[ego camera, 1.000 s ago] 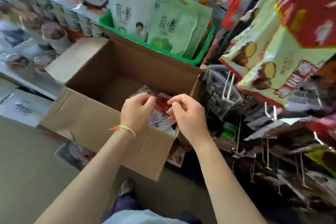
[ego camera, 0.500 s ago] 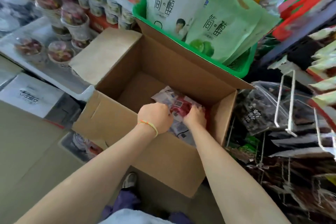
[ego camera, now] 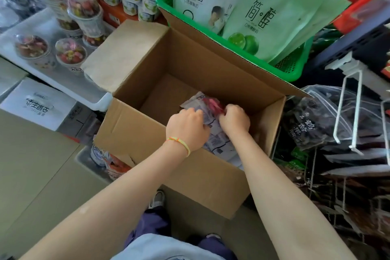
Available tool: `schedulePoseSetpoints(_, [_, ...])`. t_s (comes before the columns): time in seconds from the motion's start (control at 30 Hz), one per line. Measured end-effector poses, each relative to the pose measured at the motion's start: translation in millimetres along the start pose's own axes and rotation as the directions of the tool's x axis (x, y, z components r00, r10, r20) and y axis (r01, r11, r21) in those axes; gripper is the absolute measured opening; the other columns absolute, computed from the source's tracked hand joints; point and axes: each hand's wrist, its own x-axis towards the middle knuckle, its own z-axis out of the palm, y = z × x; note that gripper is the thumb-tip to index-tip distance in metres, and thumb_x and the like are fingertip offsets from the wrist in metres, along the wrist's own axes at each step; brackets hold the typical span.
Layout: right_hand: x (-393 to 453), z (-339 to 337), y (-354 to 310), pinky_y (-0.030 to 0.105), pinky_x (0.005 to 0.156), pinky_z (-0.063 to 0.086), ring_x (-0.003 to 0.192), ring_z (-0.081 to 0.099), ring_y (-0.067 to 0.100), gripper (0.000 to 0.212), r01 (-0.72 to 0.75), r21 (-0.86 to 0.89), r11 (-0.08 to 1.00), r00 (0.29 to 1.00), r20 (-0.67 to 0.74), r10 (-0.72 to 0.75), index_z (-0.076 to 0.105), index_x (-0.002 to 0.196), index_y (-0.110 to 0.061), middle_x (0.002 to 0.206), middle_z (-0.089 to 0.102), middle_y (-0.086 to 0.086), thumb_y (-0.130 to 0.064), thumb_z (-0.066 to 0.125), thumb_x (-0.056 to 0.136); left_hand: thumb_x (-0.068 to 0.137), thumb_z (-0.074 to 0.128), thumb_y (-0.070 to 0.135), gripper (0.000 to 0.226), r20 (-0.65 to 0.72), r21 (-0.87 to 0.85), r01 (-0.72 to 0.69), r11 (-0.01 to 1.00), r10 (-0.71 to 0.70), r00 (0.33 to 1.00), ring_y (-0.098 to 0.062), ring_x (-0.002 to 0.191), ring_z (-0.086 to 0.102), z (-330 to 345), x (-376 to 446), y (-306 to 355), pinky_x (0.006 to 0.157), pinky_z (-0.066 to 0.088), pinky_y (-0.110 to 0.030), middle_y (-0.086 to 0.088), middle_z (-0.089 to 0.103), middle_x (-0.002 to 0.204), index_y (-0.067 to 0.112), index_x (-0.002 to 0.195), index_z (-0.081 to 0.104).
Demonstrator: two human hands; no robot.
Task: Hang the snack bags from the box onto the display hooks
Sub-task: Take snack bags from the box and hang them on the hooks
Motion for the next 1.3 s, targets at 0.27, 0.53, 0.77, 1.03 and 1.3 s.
schedulePoseSetpoints(0.27, [-79.7,-115.9,0.8,0.035,0.07,0.051,0.084,0.06,0.02,0.016,0.341,0.148,0.928,0.932,0.072,-0.354,0.063,0.086,-0.022,0.09,0.065,-0.002,-0.027,0.052,0.096,0.091,0.061,0.036,0.047,-0.104,0.162,-0.204,0.965,0.222,0.969,-0.028,0.139,0.04,-50.7,5.4,11.9,0.116,0.022,-0.05,-0.001,0.048,0.147,0.035,0.137,0.05])
schedulePoseSetpoints(0.53, [-141.4,-182.9,60.9,0.032,0.076,0.053,0.087,0.063,0.011,0.014,0.258,0.296,0.92,0.958,-0.201,-0.203,0.069,0.094,-0.03,0.092,0.07,-0.011,-0.042,0.07,0.086,0.075,0.065,0.049,0.029,-0.3,-0.315,-0.455,0.833,0.367,0.881,-0.019,0.07,0.062,-123.3,4.9,38.0,0.064,0.05,-0.029,0.007,0.063,0.073,0.026,0.083,0.08])
schedulePoseSetpoints(0.77, [-195.9,-202.6,138.2,0.007,0.062,0.046,0.078,0.064,-0.007,0.017,0.283,0.712,0.642,0.92,-0.39,0.028,0.068,0.095,-0.027,0.087,0.071,-0.012,-0.026,0.079,0.082,0.08,0.08,0.02,0.01,-0.236,-0.854,-0.289,0.433,0.175,0.956,-0.011,0.064,0.062,-123.2,-27.7,89.6,0.064,0.056,-0.031,0.0,0.071,0.067,0.024,0.071,0.078])
schedulePoseSetpoints(1.03, [-252.2,-215.8,231.2,0.022,0.064,0.054,0.071,0.071,0.005,0.004,0.337,0.804,0.49,0.87,-0.465,0.164,0.072,0.086,-0.023,0.077,0.075,-0.01,-0.021,0.071,0.09,0.079,0.082,0.031,0.015,0.08,-0.932,-0.045,0.359,0.326,0.942,-0.022,0.077,0.066,-91.6,-66.1,190.8,0.073,0.055,-0.031,-0.01,0.075,0.085,0.017,0.083,0.079])
schedulePoseSetpoints(1.3, [-288.7,-262.5,347.5,0.022,0.076,0.048,0.081,0.064,0.003,0.005,0.402,0.515,0.757,0.711,-0.697,0.097,0.075,0.088,-0.022,0.078,0.067,-0.02,-0.025,0.075,0.085,0.072,0.087,0.01,0.019,0.174,-0.889,-0.137,0.436,0.6,0.78,-0.021,0.081,0.073,-89.7,-105.8,361.2,0.08,0.059,-0.045,-0.011,0.078,0.093,0.015,0.087,0.076])
